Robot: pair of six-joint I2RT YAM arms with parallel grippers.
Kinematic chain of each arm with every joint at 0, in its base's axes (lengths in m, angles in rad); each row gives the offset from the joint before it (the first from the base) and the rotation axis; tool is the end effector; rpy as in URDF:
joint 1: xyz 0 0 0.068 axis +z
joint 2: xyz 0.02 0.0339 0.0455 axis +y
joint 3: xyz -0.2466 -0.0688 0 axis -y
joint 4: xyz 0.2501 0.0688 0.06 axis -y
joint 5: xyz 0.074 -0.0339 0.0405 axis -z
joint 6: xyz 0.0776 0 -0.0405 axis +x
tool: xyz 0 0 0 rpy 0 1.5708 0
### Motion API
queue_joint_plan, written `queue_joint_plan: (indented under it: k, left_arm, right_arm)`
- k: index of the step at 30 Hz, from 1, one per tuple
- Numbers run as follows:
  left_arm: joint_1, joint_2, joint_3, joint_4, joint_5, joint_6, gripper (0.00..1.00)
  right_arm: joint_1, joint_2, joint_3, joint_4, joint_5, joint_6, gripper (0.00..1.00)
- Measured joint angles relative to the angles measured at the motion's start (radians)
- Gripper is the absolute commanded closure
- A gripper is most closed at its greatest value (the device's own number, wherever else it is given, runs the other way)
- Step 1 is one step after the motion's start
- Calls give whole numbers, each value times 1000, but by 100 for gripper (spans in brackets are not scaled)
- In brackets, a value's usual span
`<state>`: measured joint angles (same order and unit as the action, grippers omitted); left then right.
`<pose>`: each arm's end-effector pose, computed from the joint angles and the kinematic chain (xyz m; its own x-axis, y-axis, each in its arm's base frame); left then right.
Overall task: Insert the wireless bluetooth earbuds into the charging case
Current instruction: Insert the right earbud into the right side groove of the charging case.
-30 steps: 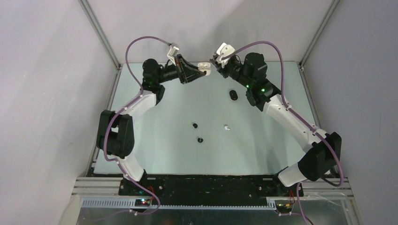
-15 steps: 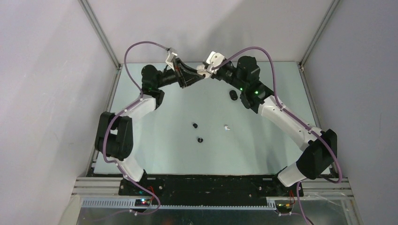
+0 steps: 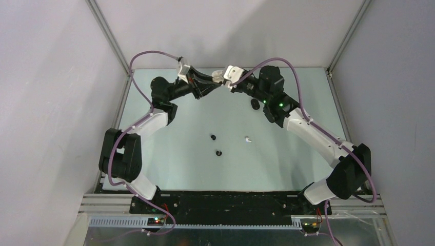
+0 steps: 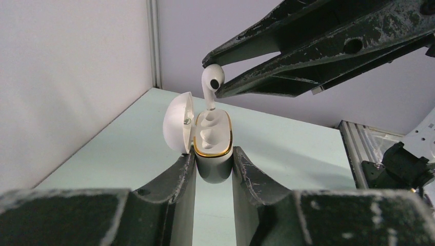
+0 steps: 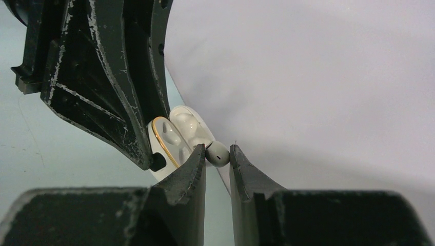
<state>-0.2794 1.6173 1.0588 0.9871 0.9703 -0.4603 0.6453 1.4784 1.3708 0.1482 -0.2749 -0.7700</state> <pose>0.3501 -0.1670 0.3272 -0.0317 -0.2520 -0.9672 0.9633 0.2503 -0.0968 0.3076 0.2580 0.3979 0.5771 -0.4042 -0.7096 -0.5486 0.4519 -0.7035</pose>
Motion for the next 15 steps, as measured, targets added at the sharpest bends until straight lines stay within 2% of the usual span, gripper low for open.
queue_joint_plan:
  k: [15]
  left_arm:
    - [0, -2, 0, 25, -10, 16, 100]
  right_arm:
    - [14, 0, 0, -3, -3, -68, 100]
